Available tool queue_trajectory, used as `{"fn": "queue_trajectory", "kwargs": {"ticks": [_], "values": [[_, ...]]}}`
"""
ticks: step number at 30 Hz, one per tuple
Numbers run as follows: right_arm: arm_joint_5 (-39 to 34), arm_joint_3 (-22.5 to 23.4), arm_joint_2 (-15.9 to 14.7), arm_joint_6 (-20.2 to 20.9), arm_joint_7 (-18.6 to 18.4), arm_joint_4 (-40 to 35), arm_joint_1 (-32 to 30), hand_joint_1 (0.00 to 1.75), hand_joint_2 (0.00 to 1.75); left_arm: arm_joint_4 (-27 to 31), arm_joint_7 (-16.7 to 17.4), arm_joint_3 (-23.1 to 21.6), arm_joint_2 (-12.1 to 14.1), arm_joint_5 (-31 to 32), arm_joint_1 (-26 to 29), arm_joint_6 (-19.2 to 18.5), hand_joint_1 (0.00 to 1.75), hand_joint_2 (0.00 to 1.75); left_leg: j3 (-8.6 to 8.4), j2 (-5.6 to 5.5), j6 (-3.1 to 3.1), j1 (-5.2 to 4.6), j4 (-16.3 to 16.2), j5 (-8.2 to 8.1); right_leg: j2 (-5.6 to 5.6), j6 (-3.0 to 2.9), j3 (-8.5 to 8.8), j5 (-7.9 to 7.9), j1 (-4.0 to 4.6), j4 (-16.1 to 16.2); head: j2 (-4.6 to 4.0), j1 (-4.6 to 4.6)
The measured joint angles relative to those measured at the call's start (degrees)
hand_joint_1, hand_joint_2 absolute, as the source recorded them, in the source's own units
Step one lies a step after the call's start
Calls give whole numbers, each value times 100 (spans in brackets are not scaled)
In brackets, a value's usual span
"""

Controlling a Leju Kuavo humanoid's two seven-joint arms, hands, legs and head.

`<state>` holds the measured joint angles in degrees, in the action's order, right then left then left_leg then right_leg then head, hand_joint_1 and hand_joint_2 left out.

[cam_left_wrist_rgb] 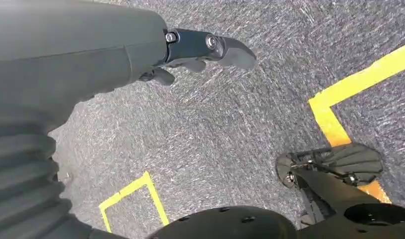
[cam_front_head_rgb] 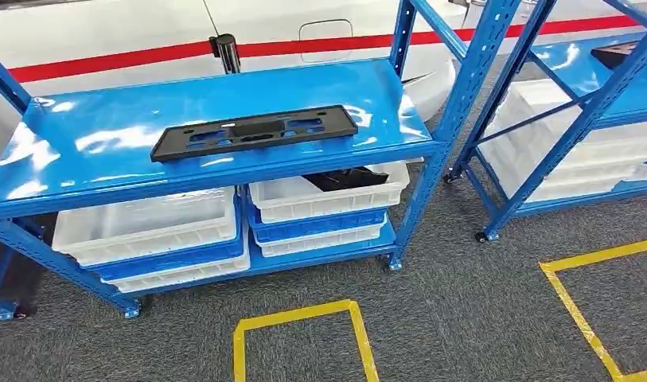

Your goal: Take the parts from the cabinet and place them on the table.

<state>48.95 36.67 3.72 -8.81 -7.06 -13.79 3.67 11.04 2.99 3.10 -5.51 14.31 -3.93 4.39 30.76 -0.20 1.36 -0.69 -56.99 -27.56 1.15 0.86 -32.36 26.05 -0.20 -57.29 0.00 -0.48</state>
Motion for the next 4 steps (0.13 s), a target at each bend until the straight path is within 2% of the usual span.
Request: {"fn": "queue_trajectory", "kwargs": {"ticks": [4], "values": [[-678, -459, -52, 116, 94, -101, -171, 0, 0, 122, -44, -2, 59, -192, 161, -42, 0, 175, -1, 1, 12, -6, -1, -8, -1, 2, -3, 0, -20, 8, 0, -2]]}}
